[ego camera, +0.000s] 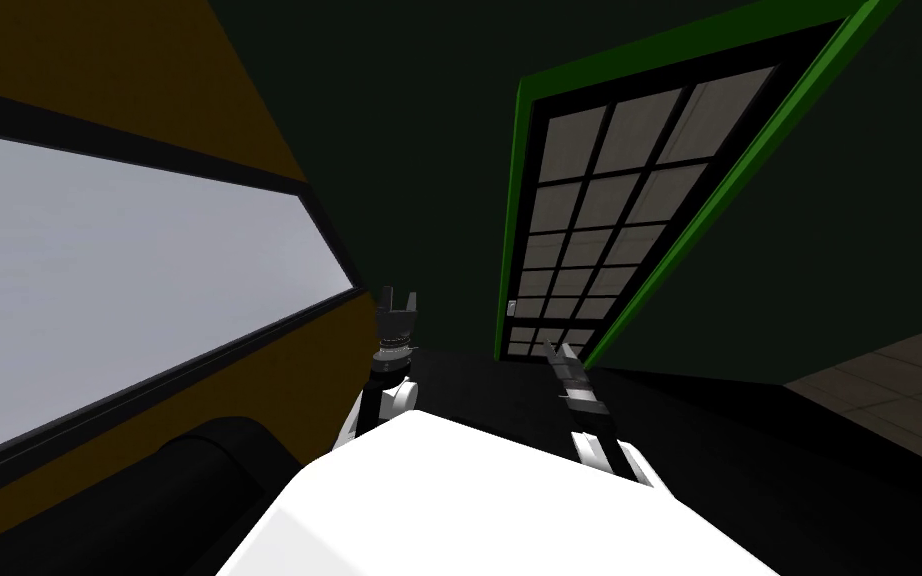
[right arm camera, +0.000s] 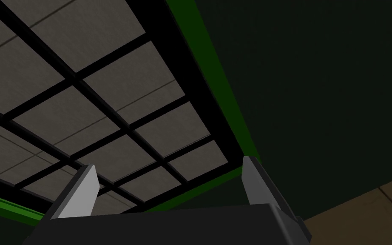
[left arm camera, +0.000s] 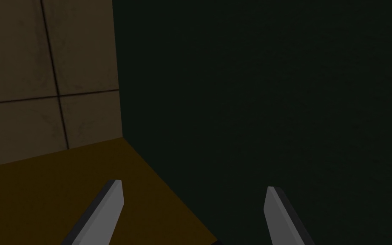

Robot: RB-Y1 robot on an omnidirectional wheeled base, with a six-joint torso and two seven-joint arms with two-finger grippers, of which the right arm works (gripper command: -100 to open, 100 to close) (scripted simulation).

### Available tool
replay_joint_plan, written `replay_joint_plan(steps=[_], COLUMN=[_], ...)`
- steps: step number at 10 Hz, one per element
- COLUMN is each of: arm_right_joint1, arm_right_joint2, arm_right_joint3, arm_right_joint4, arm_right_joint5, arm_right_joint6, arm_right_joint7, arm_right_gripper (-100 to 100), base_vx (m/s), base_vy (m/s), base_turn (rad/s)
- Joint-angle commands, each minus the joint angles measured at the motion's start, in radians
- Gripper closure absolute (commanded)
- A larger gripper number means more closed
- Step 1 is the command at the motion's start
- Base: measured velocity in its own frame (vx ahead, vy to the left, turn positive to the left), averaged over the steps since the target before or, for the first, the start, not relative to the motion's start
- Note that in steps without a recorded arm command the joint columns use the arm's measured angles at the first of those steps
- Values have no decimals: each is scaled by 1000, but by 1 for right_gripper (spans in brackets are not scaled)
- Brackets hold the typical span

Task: Pull the door open

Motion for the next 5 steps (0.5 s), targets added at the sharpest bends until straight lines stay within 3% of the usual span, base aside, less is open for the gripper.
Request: replay_joint_plan(steps=[1,5], arm_right_joint1=[-6,-41], arm_right_joint2=[0,3], arm_right_joint3=[1,0], arm_right_joint4=[28,138], arm_right_joint5=[12,44], arm_right_joint6=[-3,-22], arm_right_joint7=[31,114], arm_right_gripper=[-100,-100], base_vx=[138,149], base_vy=[26,53], base_turn=[-58,-69])
